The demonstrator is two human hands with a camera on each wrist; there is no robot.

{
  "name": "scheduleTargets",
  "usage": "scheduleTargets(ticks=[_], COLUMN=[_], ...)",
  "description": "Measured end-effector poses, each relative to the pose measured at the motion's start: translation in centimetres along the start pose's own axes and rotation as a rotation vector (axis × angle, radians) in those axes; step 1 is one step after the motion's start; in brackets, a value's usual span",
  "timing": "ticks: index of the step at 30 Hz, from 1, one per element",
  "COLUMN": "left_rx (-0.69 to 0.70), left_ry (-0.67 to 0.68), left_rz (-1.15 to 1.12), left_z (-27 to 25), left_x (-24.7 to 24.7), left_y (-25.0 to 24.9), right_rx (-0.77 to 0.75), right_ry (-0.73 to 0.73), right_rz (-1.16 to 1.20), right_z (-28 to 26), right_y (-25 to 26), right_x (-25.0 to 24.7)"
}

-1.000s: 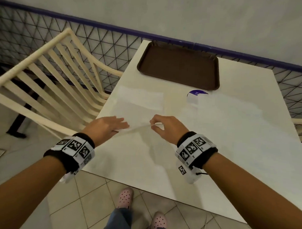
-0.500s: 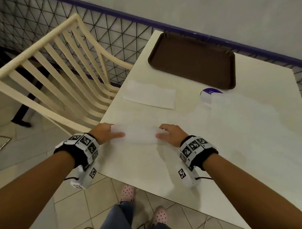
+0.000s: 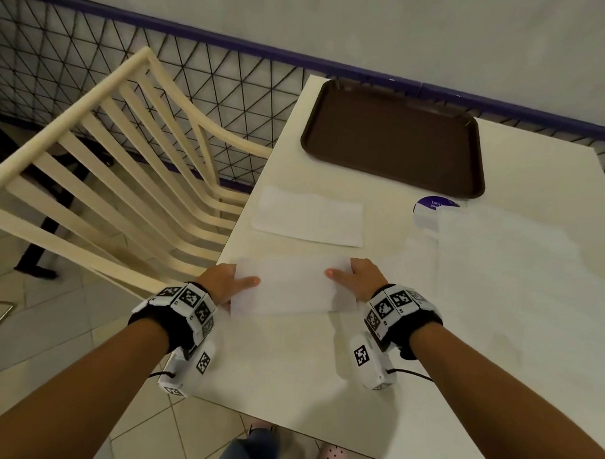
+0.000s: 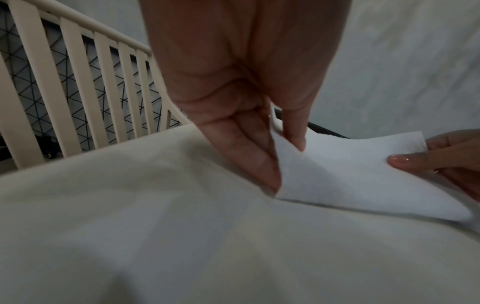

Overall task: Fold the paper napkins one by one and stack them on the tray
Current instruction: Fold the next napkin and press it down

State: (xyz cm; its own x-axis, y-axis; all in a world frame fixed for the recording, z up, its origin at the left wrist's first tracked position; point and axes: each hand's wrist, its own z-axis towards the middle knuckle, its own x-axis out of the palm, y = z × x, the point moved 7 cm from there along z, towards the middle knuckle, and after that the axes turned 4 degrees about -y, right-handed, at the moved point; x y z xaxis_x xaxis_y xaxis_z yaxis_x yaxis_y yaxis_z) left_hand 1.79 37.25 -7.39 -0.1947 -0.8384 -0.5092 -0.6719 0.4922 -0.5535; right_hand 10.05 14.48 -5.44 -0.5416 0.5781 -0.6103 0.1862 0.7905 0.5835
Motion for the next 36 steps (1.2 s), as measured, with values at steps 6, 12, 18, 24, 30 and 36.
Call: scheduleTargets(ticks=[6,12,18,24,30,36], left_rx=[-0.046,-0.069,-0.078,0.118,0.555,0.339], left_ry=[-0.017,-0.04,-0.041,-0.325,-0.351,-0.276], left_rz=[0.023,0.052,0.097,0.326,1.018,0.821], left_z=[0.8,1.4,1.3,-0.7,-2.1,-3.0], left_x=[-0.4,-0.3,-0.4,-1.3,2.8,4.8], left_y=[0.3,0.7,0.5,-2.6,-6.8,-6.0], right_rx=[0.045,0.053,0.064,0.041,0.065,0.038], right_ry=[-0.029,-0.013,-0.011,-0.02,-0.061,-0.037], right_rz=[-0.079,-0.056,-0.068,-0.147,-0.133,-0.197], right_z=[1.0,1.5,1.7,1.5,1.8,1.1], right_y=[0.5,0.4,0.1,0.5,0.2,0.9], right_x=[0.3,0.6,0.9,1.0,0.9,0.7])
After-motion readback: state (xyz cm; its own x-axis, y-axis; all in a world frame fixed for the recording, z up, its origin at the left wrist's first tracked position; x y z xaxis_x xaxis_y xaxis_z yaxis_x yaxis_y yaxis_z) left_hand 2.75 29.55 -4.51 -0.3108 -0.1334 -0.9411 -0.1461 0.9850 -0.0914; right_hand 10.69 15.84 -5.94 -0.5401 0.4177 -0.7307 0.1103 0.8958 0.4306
